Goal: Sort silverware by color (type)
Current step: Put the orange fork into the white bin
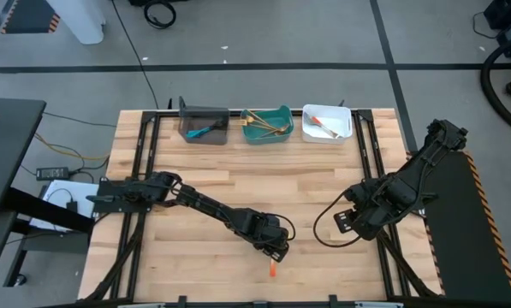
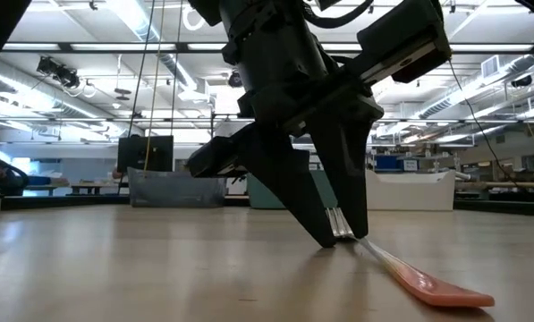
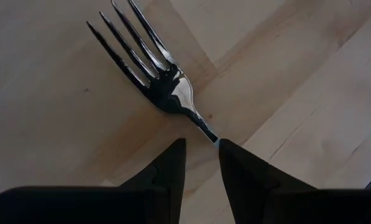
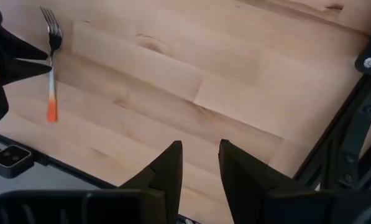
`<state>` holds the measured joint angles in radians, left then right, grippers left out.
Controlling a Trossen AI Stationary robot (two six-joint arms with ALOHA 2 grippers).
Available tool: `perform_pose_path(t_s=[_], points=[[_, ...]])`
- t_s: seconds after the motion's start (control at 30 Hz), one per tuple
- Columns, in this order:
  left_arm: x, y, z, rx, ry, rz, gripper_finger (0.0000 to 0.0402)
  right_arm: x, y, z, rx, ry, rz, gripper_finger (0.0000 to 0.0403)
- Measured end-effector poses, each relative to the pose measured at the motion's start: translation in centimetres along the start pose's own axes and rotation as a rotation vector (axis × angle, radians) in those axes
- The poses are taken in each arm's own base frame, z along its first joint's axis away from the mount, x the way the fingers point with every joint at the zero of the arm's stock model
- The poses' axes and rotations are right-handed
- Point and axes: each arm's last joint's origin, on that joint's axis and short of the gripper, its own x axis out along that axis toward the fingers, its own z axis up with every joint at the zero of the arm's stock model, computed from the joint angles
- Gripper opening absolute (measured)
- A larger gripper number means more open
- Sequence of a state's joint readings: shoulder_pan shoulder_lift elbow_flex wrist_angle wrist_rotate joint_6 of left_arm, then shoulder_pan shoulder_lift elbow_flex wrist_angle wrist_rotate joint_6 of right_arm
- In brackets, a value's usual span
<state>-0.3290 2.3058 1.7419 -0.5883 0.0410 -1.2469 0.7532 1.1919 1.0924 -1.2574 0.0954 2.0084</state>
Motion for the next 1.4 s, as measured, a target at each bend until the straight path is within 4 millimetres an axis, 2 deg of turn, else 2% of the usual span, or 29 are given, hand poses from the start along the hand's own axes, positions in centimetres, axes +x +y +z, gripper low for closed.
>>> perform_pose_path(t_s=[0.17,0.47,0.87,1.03,1.23,1.4], points=[[-0.5,-0.6,0.8,-0.010,-0.013,-0.031,0.0107,0.0,0.0,0.0,0.009,-0.013,0.006,0.0112],[-0.5,-0.8,0.8,-0.015,-0.022,-0.044,0.0107,0.0,0.0,0.0,0.009,-0.014,0.007,0.0112],[-0.3,-0.4,2.3,-0.142,-0.077,-0.040,0.0107,0.0,0.0,0.0,0.031,-0.014,0.007,0.0112],[-0.3,0.0,2.5,-0.071,-0.105,0.004,0.0102,0.0,0.0,0.0,0.017,-0.014,0.007,0.0112],[1.1,0.5,1.3,-0.073,-0.101,0.050,0.0072,0.0,0.0,0.0,0.013,-0.015,0.006,0.0112],[1.5,0.9,1.1,0.113,-0.091,0.109,0.0048,0.0,0.0,0.0,0.006,-0.015,0.006,0.0112]])
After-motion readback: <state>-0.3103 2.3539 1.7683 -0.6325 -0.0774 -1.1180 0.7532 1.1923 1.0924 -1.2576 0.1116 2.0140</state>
